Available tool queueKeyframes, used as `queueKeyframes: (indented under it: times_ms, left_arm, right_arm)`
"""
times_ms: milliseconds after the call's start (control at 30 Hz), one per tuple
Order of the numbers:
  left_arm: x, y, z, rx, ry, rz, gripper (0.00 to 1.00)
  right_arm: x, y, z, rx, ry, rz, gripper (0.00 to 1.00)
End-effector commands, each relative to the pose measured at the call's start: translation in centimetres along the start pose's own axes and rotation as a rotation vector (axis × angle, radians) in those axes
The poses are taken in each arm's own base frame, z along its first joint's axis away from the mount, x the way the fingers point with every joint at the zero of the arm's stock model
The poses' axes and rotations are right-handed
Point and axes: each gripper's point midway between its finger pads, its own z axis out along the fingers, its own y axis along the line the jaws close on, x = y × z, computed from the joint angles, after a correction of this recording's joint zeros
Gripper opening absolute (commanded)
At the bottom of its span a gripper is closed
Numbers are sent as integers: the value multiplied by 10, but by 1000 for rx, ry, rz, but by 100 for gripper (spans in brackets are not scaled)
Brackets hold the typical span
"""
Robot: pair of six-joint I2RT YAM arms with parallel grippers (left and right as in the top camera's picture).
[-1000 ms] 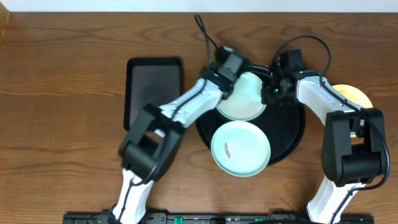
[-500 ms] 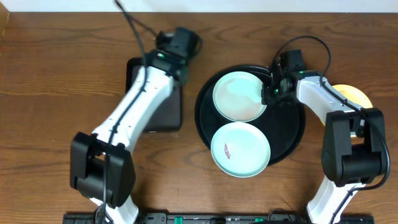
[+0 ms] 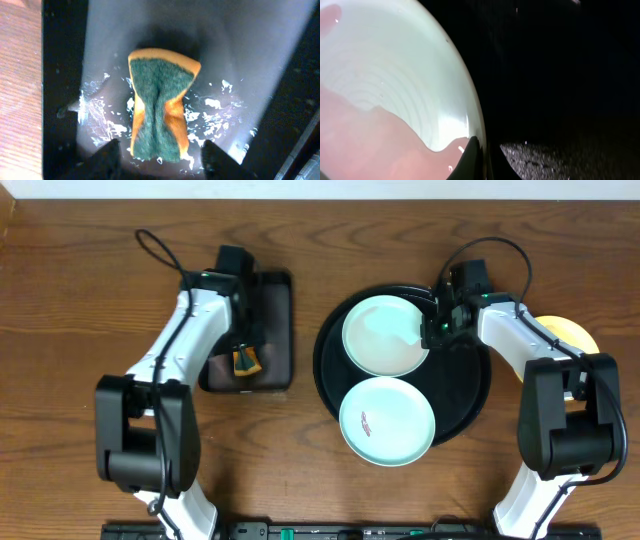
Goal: Clean dirty plates on tray and stack at the side
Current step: 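Return the sponge to the black rectangular tray with the left gripper, then lift the wiped green plate with the right gripper and stack it on the yellow plate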
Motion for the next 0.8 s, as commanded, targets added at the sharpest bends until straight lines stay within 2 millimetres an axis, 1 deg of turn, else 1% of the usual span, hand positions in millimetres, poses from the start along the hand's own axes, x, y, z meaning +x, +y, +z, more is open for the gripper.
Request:
queueKeyframes:
  times_ms: [0, 67, 100, 133, 233, 267, 333, 400, 567, 700, 767]
  left_arm:
    - [-12, -12, -49, 185, -67, -34, 61]
    - [-14, -11, -70, 229, -107, -45, 67]
    - [-15, -9, -80, 235, -131, -48, 72]
    - [-15, -7, -89, 243, -155, -50, 75]
    - [-14, -6, -114, 266, -217, -46, 77]
    - [-14, -6, -120, 272, -233, -45, 80]
    - [-14, -5, -129, 281, -258, -43, 82]
    - [-13, -5, -133, 285, -268, -43, 82]
    - [-13, -5, -133, 285, -269, -42, 83]
    - [-13, -5, -133, 285, -269, -42, 84]
    - [-13, -5, -133, 285, -269, -42, 84]
  right_arm:
    - [-1, 1, -14, 3, -16, -42, 1]
    - [-12, 6, -31, 2, -74, -82, 1]
    - [-18, 6, -41, 19, -106, -93, 1]
    - [-24, 3, -51, 47, -140, -98, 1]
    - [-40, -6, -86, 165, -248, -109, 1]
    - [-44, -9, -97, 207, -279, -112, 1]
    - [-48, -13, -119, 294, -331, -117, 1]
    - [-48, -16, -137, 375, -367, -123, 1]
    - [-44, -16, -176, 574, -434, -151, 1]
    - [-42, -12, -199, 764, -488, -182, 1]
    - [-41, -5, -210, 855, -518, -202, 1]
